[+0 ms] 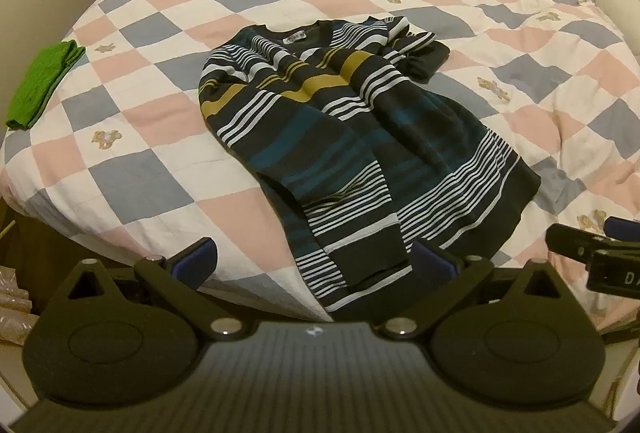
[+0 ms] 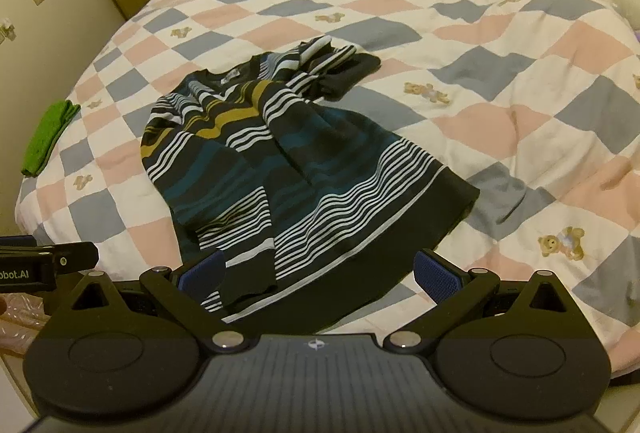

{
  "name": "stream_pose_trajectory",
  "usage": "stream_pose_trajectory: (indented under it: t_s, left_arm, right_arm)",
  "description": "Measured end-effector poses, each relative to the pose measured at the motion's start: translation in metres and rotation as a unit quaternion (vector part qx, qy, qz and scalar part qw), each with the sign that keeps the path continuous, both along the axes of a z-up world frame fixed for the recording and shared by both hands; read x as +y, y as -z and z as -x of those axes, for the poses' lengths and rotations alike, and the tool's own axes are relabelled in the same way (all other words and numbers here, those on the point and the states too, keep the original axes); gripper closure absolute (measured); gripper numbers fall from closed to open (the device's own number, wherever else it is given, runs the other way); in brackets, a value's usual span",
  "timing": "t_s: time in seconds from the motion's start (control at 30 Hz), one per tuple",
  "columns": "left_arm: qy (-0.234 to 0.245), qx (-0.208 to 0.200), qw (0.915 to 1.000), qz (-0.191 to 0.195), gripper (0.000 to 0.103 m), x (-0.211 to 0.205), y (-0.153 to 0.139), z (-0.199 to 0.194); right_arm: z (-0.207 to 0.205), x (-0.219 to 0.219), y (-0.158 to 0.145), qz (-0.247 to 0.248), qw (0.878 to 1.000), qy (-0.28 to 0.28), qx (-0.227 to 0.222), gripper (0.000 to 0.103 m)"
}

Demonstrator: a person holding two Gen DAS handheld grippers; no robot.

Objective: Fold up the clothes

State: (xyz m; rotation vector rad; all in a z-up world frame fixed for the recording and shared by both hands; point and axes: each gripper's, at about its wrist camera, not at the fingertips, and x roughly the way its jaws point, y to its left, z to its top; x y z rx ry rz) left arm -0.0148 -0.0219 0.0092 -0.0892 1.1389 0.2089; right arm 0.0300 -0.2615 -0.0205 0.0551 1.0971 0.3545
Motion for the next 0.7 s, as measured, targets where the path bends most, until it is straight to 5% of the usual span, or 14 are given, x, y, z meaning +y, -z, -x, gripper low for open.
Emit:
stream_pose_trajectory:
  t_s: [0.33,0.7]
  left_arm:
    - [-0.013,0.038,0.9991,0.015,0.001,0.029,0.030,-0.022]
    - [0.015,0.088,0.9946,0.051,0.002,0.100,0.076,-0.091]
  right_arm:
    - [-0.018,0.007,0.028,0.006,0.999,0.008,0.045,0.000]
    - [-0.070,0.084,0.073,0.023,0.993,0.023,0.112,0.000]
